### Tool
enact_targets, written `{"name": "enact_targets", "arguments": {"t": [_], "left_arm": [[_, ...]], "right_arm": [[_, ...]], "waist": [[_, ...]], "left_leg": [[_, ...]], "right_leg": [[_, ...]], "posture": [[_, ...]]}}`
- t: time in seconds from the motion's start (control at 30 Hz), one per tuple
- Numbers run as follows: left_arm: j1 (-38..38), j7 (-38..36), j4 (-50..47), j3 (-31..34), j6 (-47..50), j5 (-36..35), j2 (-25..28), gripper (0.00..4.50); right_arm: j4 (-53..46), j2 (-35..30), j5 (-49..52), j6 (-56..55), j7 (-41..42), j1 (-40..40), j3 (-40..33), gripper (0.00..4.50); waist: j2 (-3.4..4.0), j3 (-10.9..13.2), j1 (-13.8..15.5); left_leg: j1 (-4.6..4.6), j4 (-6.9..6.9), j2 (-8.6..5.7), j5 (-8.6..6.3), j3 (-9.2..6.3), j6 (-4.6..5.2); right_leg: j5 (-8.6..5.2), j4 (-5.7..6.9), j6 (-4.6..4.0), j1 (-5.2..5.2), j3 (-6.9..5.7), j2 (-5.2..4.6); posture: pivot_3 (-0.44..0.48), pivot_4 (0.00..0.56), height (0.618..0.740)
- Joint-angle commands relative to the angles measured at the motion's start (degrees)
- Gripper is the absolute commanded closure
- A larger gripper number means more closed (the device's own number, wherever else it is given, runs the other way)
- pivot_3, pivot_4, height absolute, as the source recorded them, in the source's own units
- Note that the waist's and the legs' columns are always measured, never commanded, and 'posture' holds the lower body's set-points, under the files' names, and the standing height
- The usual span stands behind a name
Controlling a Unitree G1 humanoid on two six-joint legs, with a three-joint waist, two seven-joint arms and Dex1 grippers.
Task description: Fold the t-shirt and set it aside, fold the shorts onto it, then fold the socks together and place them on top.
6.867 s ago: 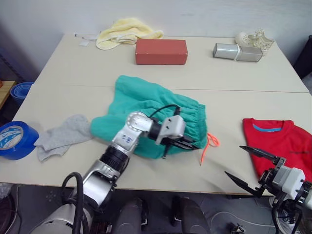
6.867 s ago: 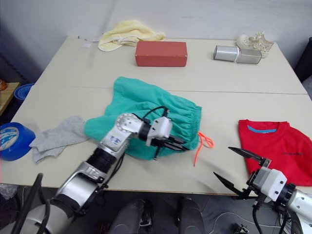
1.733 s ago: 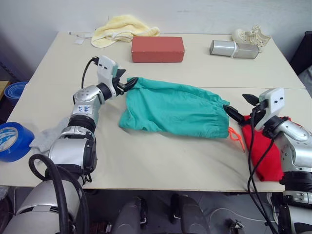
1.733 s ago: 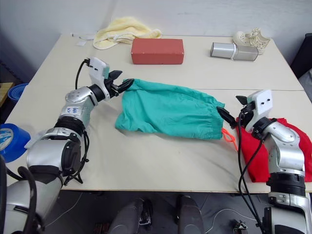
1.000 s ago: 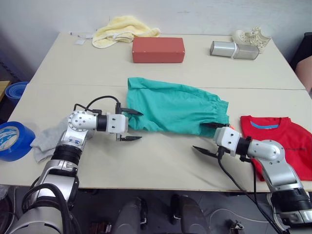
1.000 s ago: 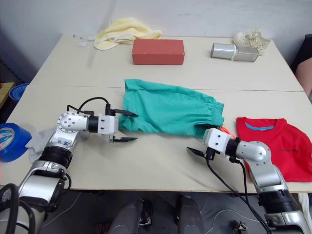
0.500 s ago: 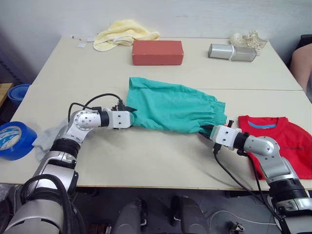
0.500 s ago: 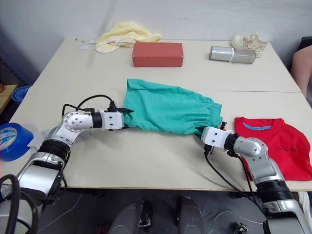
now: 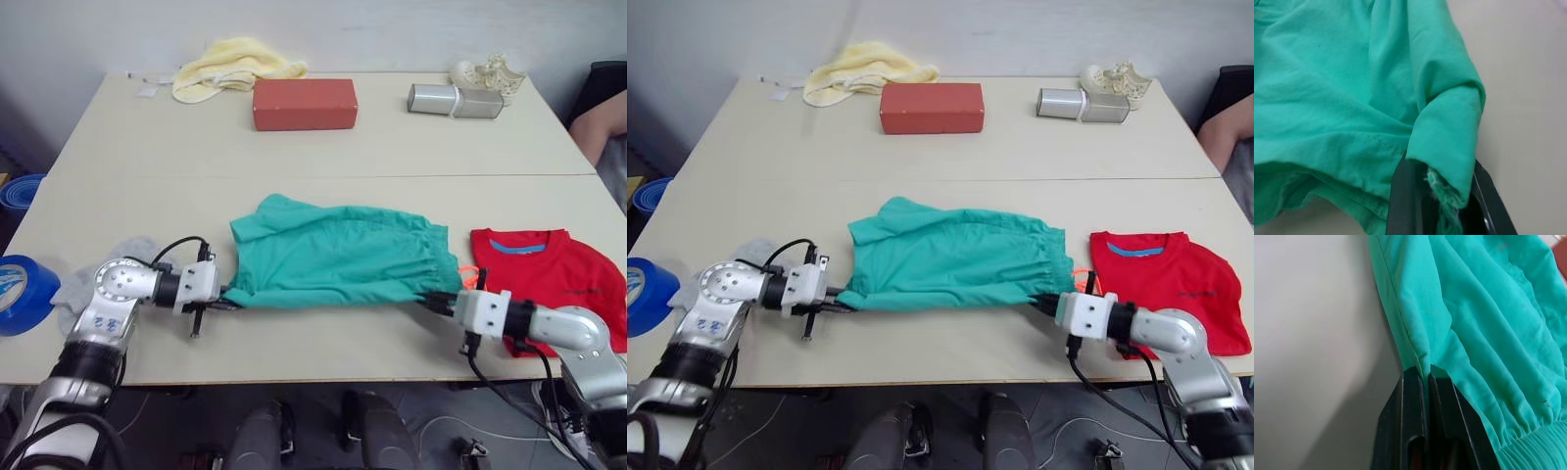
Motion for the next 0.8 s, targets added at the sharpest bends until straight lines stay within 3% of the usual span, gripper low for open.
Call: {"name": "enact_targets", "arguments": {"t": [0.03,0.13,0.23,0.37,0.47,0.63,0.73,0.8], "left_arm": [[5.01,2.24,-8.1,3.48,1.73,-0.89,2.61,4.44],[10.14,5.13,-13.41,5.41,5.91,-2.62,2.67,4.44],[13.18,6.13,-17.13,6.42,10.96,-5.08,2.72,3.79],[15.34,4.92,-19.33,7.87,12.68,-7.12,2.83,2.53],[15.69,3.46,-21.24,11.05,19.68,-13.58,4.07,1.61],[11.16,-0.13,-19.48,14.4,34.24,-22.71,8.89,1.58],[8.02,-0.07,-19.36,15.31,38.05,-25.08,8.39,1.58],[2.08,0.7,-18.47,14.72,43.13,-28.29,7.09,1.58]], "right_arm": [[-4.82,-1.69,4.15,0.57,1.84,5.41,-3.9,4.5],[-5.39,-0.99,3.71,0.0,1.1,8.85,-4.9,4.5],[-5.64,0.08,7.08,1.86,1.2,11.06,-6.29,4.5],[-4.03,-0.51,7.62,0.0,3.73,13.62,-7.88,3.48],[-5.26,-0.75,11.42,0.32,6.1,15.75,-10.68,2.44],[-15.27,-2.5,27.39,17.97,6.09,25.67,-21.3,0.78],[-20.67,-1.7,34.62,27.13,3.62,29.83,-25.23,0.78],[-25.34,-1.41,45.81,38.15,-2.44,34.57,-29.15,0.78]], "waist": [[0.0,0.0,0.38],[0.01,0.0,0.92],[0.01,0.0,1.18],[0.01,0.0,1.5],[0.01,0.01,1.35],[0.14,0.08,1.63],[0.12,0.06,1.99],[0.15,0.08,2.12]], "left_leg": [[0.0,0.0,0.0,-0.02,-0.01,-0.03],[0.02,-0.03,-0.01,-0.04,0.01,-0.04],[0.04,-0.13,-0.01,-0.06,0.01,-0.07],[0.06,-0.33,-0.01,0.0,0.01,-0.16],[0.08,-0.47,-0.02,0.01,0.03,-0.17],[0.1,-0.55,-0.02,0.08,0.02,-0.22],[0.13,-0.56,-0.02,0.07,-0.03,-0.17],[0.12,-0.58,-0.02,0.0,-0.02,-0.06]], "right_leg": [[0.0,0.0,0.0,0.0,0.0,-0.02],[0.0,-0.03,0.0,-0.02,0.08,-0.04],[-0.01,-0.07,-0.02,-0.03,0.1,-0.04],[-0.03,-0.13,-0.07,-0.08,0.09,-0.03],[-0.04,-0.2,-0.08,-0.08,0.09,-0.02],[-0.06,-0.19,-0.12,-0.1,0.09,0.0],[-0.07,-0.23,-0.13,-0.05,0.08,-0.01],[-0.07,-0.24,-0.13,-0.06,0.1,-0.01]], "posture": [[0.0,0.15,0.74],[0.0,0.15,0.74],[0.0,0.15,0.74],[0.0,0.15,0.74],[0.0,0.15,0.74],[0.0,0.15,0.74],[0.0,0.15,0.74],[0.0,0.15,0.74]]}}
